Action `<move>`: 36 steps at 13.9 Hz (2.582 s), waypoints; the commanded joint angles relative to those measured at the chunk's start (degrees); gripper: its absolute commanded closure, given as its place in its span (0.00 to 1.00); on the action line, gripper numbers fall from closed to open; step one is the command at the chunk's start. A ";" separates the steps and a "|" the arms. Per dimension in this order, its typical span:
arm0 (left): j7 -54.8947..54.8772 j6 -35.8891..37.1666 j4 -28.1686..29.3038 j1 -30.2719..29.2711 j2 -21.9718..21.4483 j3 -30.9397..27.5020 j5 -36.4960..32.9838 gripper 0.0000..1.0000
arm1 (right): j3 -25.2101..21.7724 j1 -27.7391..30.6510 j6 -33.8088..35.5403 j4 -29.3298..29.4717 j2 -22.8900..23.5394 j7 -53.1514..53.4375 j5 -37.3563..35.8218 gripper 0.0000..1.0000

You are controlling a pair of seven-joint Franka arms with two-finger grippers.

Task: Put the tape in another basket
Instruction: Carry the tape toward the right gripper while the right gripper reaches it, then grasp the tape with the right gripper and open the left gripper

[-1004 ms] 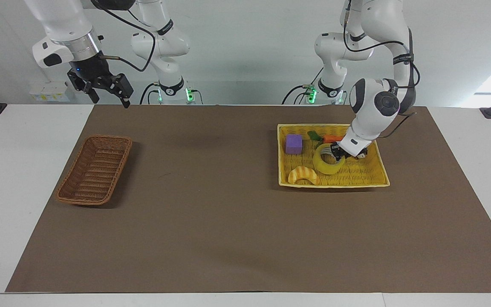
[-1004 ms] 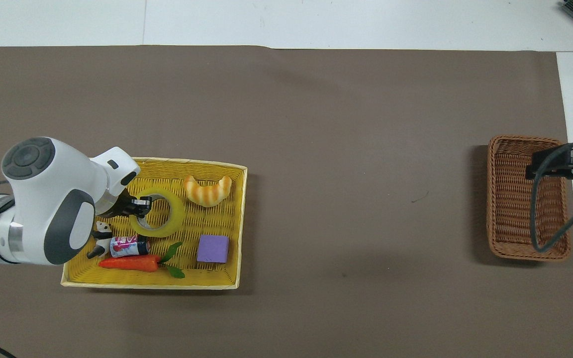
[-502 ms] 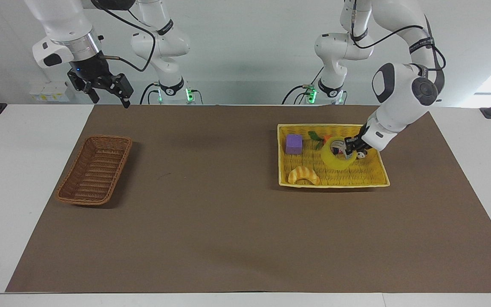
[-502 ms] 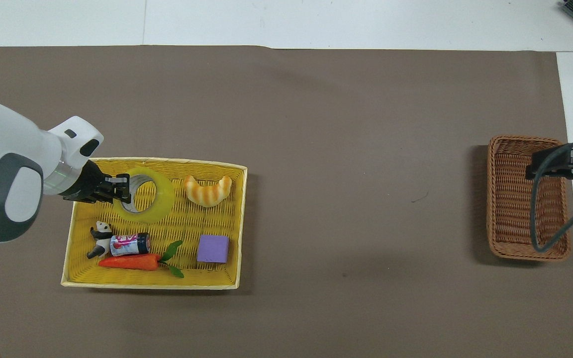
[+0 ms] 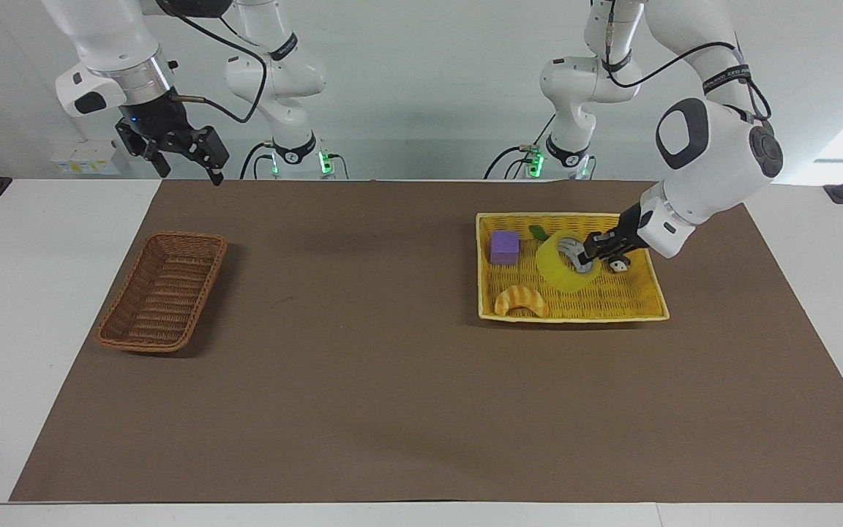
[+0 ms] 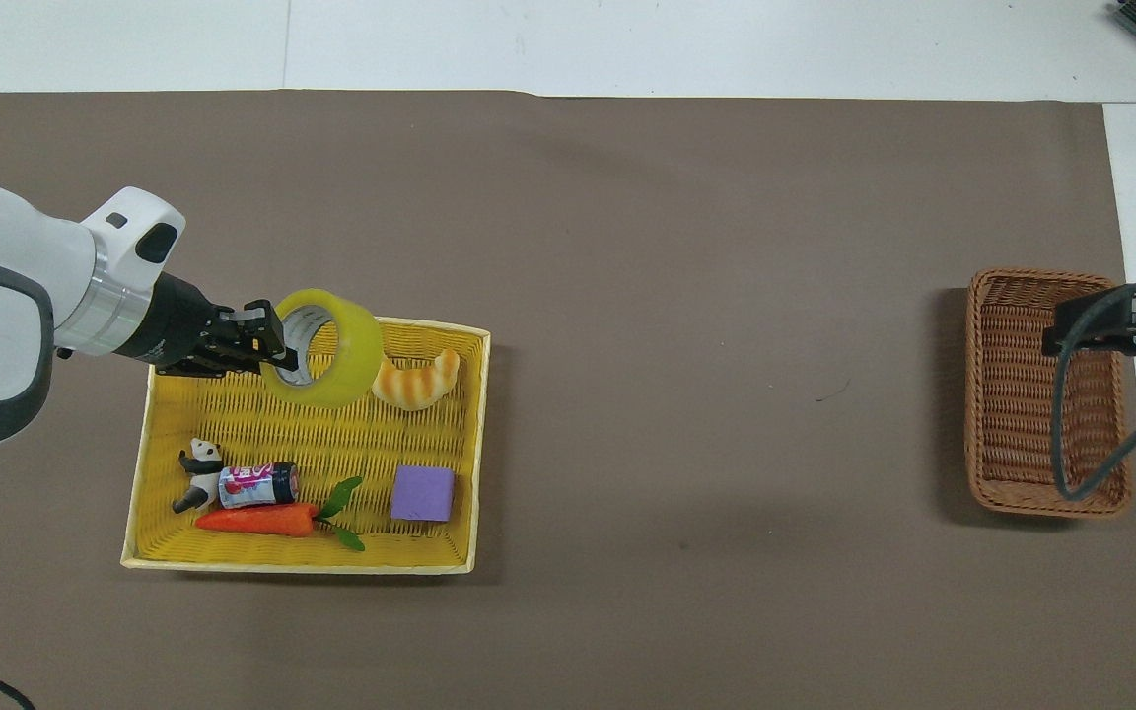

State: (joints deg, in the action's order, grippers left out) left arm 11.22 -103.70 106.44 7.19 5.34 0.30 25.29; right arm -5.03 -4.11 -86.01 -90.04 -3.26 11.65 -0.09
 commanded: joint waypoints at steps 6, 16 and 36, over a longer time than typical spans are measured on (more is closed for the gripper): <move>11.19 0.60 -4.31 0.64 0.47 7.61 13.54 1.00 | 1.59 -0.19 0.32 -0.84 -1.40 -0.05 1.32 0.00; 20.85 -11.26 -5.54 1.43 0.82 17.02 17.87 1.00 | 3.79 -7.84 -6.43 -6.71 -1.22 11.45 30.12 0.00; 25.43 -13.37 -7.82 5.38 0.38 19.74 17.96 1.00 | 3.71 -10.84 -20.78 -12.79 3.61 3.81 44.56 1.00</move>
State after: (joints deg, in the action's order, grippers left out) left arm 35.75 -116.48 100.05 12.38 5.70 20.44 42.14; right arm -1.60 -16.65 -108.38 -103.00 -0.04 15.44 43.88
